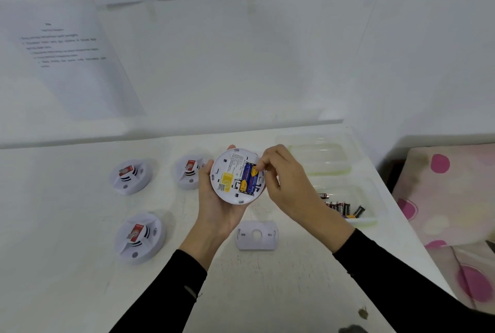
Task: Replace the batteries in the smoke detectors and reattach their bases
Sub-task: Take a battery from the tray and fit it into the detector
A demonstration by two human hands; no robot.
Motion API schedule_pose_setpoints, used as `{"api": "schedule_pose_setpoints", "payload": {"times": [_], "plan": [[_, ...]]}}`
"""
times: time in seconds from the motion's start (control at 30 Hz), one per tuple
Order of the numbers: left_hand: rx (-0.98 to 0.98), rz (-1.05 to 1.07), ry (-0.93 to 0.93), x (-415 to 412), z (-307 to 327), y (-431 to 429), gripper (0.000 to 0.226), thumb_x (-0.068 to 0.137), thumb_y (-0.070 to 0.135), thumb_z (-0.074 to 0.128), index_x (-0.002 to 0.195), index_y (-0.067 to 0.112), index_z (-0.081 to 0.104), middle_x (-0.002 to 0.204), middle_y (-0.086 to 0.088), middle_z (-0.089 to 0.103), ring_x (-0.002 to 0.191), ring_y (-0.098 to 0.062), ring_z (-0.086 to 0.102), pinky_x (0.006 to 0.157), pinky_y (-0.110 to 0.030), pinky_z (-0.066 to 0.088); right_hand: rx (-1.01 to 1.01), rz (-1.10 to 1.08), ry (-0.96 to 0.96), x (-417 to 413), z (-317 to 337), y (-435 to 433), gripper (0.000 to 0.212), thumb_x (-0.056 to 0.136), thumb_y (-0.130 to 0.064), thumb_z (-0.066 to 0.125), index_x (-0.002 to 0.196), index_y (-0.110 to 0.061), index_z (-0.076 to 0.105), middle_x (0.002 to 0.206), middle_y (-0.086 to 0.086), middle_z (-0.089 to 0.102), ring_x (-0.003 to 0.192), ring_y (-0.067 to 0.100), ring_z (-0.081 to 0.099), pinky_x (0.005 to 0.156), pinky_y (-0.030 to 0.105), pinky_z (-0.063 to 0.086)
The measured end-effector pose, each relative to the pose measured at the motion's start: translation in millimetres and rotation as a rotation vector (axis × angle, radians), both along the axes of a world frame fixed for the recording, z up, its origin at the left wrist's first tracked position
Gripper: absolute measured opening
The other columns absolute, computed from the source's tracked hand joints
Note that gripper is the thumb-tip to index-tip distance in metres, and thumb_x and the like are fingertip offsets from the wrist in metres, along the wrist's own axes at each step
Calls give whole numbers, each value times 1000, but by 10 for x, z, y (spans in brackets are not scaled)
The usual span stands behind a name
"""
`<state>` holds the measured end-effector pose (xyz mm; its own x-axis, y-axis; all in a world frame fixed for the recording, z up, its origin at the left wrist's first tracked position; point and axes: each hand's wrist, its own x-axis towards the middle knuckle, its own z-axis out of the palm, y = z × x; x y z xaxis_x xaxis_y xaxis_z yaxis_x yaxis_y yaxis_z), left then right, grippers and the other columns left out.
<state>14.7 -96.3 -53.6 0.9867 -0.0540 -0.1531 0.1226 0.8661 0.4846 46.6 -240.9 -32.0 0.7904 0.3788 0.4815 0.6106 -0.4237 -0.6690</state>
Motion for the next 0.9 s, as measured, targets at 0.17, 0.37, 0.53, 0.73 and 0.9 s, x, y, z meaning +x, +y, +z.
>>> {"api": "schedule_pose_setpoints", "payload": {"times": [0.17, 0.37, 0.53, 0.73, 0.9], "plan": [[51, 17, -3, 78, 60, -54, 44, 101, 48, 30, 116, 22, 62, 111, -13, 69, 95, -27, 69, 83, -43, 56, 11, -92, -38, 45, 57, 23, 19, 82, 5, 40, 89, -3, 56, 97, 5, 49, 80, 2, 44, 71, 10, 41], [94, 33, 28, 153, 27, -100, 44, 101, 47, 31, 117, 22, 63, 108, -10, 71, 92, -23, 69, 78, -38, 59, -42, -127, 35, 124, 68, 31, 18, 85, 8, 42, 84, -6, 52, 93, 1, 44, 72, 8, 43, 66, 11, 37], [104, 40, 54, 182, -27, -144, 44, 101, 47, 34, 119, 21, 64, 109, -10, 71, 98, -25, 65, 84, -39, 55, 13, -96, 97, 130, 80, -10, 11, 86, -6, 48, 77, -12, 44, 91, -2, 41, 79, 10, 45, 65, 19, 39], [27, 48, 44, 251, -80, -165, 44, 101, 47, 36, 119, 21, 67, 119, -15, 68, 116, -33, 59, 106, -52, 40, 64, 44, 167, 78, 207, -143, 12, 91, -14, 63, 88, -8, 53, 85, 1, 59, 76, 6, 53, 68, 14, 43], [-20, 58, 69, 286, -102, -138, 44, 99, 47, 38, 113, 21, 72, 126, -14, 65, 124, -38, 55, 109, -57, 40, 480, -159, 375, 462, 232, -401, 9, 91, -9, 64, 96, -14, 59, 83, -7, 68, 78, 11, 63, 77, 25, 51]]}}
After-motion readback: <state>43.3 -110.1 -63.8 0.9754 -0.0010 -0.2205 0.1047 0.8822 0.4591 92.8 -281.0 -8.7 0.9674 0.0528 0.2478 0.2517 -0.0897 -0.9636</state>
